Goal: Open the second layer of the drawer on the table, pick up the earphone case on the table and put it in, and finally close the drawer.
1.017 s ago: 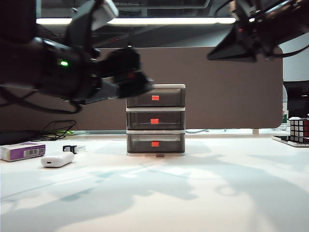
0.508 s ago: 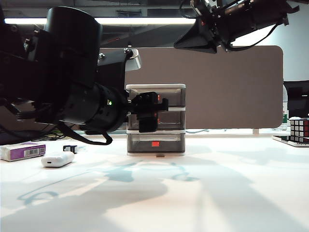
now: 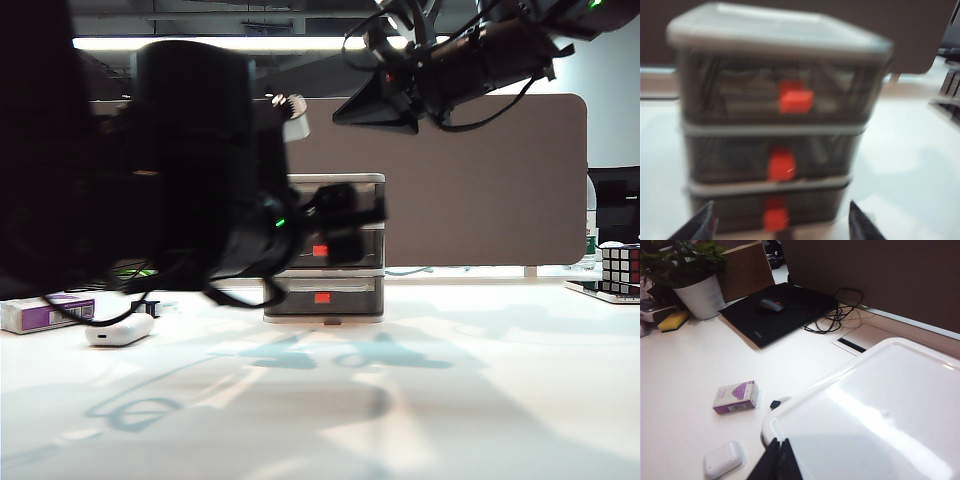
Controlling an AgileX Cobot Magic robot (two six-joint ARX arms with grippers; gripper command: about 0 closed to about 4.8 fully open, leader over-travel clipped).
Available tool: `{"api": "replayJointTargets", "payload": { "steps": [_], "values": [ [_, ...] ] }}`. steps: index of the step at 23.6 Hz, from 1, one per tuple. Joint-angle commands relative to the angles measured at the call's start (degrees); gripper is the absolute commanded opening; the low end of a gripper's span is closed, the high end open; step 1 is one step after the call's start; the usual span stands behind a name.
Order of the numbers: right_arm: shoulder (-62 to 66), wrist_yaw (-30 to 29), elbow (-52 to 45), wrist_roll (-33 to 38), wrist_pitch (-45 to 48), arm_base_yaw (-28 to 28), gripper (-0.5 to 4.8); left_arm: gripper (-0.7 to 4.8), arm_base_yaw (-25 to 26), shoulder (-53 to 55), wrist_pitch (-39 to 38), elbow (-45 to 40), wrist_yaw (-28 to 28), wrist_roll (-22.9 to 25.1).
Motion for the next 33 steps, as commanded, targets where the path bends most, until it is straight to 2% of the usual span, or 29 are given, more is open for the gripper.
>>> {"api": "replayJointTargets", "payload": {
  "steps": [1, 6, 12, 18, 23, 33],
  "values": [
    [1.31, -0.13, 1.92, -0.31, 1.92, 0.35, -0.05, 3.31, -0.46, 0.52, -0.92, 2.62, -1.01, 0.11],
    [3.63, -0.15, 5.03, -0.02, 1.31, 0.39, -0.05, 3.31, -0.44, 1.25, -7.17, 7.08, -1.25, 0.15],
    [3.93, -0.09, 5.6, -0.07, 1.29, 0.68, -0.05, 3.31, -0.28, 1.27, -13.38, 10.78, -5.95, 0.2],
    [3.93, 0.13, 5.6, -0.09, 1.33, 0.68, -0.05, 3.31, 0.7, 1.38, -20.37, 13.62, -6.21, -0.87],
    [4.07, 0.15, 5.6, -0.52, 1.49, 0.68, -0.05, 3.31, 2.95, 1.6, -21.31, 13.81, -4.63, -3.65],
    [8.68, 1.57, 5.92, -1.18, 2.58, 0.68, -0.05, 3.31, 3.72, 1.6, -21.22, 13.92, -3.37, -3.85]
  ]
}}
